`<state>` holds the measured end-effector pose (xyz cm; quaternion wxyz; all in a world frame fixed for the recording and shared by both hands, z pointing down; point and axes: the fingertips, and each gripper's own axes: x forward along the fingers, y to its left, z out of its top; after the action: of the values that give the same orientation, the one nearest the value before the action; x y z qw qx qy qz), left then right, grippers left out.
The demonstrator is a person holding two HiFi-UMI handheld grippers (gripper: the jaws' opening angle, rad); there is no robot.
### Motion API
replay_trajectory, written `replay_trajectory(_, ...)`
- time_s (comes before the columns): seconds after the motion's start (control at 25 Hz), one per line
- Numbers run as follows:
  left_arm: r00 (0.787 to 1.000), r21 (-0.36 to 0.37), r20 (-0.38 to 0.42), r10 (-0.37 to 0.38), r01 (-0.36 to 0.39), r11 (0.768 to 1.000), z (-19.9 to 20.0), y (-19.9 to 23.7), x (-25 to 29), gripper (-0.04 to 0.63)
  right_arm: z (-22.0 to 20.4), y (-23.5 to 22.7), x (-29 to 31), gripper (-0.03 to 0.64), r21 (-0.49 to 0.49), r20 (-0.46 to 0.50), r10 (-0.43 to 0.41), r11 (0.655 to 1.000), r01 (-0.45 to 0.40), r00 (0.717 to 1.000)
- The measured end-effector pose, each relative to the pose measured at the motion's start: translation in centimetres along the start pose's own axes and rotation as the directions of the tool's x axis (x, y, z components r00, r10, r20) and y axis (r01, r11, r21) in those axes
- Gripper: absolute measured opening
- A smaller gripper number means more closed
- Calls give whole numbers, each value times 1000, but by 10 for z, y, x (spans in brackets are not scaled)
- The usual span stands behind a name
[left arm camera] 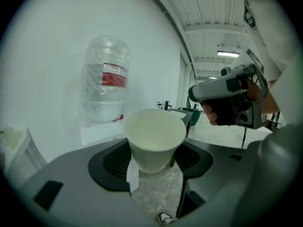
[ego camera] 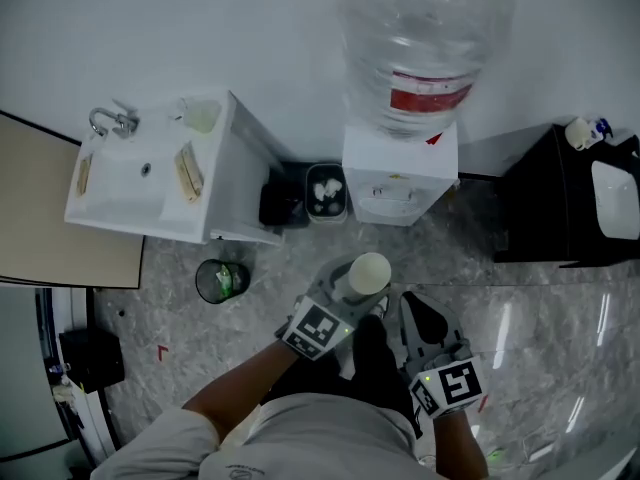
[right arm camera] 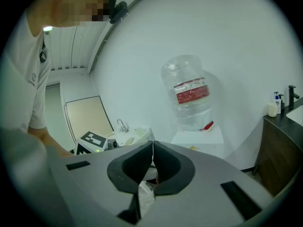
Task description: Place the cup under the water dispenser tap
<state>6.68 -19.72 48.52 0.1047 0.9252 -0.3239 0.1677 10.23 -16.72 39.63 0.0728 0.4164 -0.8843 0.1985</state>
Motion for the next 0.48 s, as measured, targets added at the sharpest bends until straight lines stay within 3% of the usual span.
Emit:
replay_trajectory(0.24,1000,-41,-6,27,-27,999,-51,56,61,279,-8,-32,58,17,-6,-8,65,998,-65,998)
replay_trajectory(0.48,999,-76,-50,17,-21,997,-152,104,132,279,-37,-55,112,17,-9,-26,78,997,-78,997)
